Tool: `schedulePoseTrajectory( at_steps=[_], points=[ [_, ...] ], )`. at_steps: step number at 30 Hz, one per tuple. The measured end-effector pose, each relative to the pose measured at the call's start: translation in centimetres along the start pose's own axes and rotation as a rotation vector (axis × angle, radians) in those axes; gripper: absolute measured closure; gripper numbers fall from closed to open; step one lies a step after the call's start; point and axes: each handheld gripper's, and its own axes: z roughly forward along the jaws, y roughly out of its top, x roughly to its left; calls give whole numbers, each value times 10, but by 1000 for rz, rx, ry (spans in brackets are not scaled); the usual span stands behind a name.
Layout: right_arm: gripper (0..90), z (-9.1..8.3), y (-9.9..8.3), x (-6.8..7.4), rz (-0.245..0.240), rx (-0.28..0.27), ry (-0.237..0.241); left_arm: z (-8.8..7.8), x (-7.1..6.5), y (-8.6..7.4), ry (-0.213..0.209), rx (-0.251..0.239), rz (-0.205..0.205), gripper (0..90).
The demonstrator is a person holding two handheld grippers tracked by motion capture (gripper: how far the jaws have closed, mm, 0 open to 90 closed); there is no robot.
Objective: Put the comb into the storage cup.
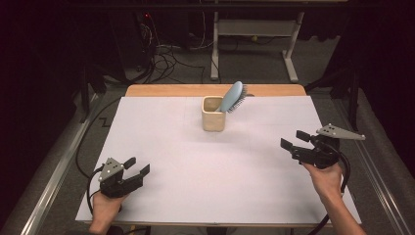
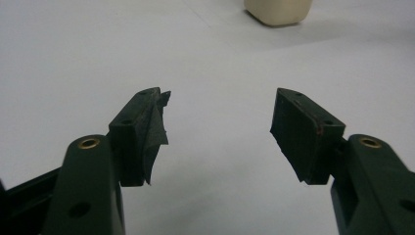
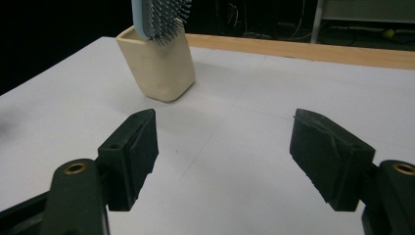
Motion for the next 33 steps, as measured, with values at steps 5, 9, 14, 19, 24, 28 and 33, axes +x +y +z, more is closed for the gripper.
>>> schedulePoseTrajectory(
  at_steps=[5,9,14,19,24,28,33],
  points=[
    [272,-2,-1,-1,2,-3,0,0,0,0,0,0,0,372],
    [272,-4,-3,-2,6,-7,-1,0,0,0,1,-1,-1,372],
    [273,-8,-5,-3,10,-11,-4,0,0,0,1,-2,0,373],
    [273,-11,-7,-4,15,-20,-2,0,0,0,0,-1,0,372],
    [273,-14,-9,-4,19,-24,-3,0,0,0,-1,-2,-2,373],
    [274,-17,-11,-5,23,-29,-5,0,0,0,-1,-3,-2,373],
    [274,-20,-13,-6,30,-35,-6,0,0,0,-1,-4,-2,373]
  ],
)
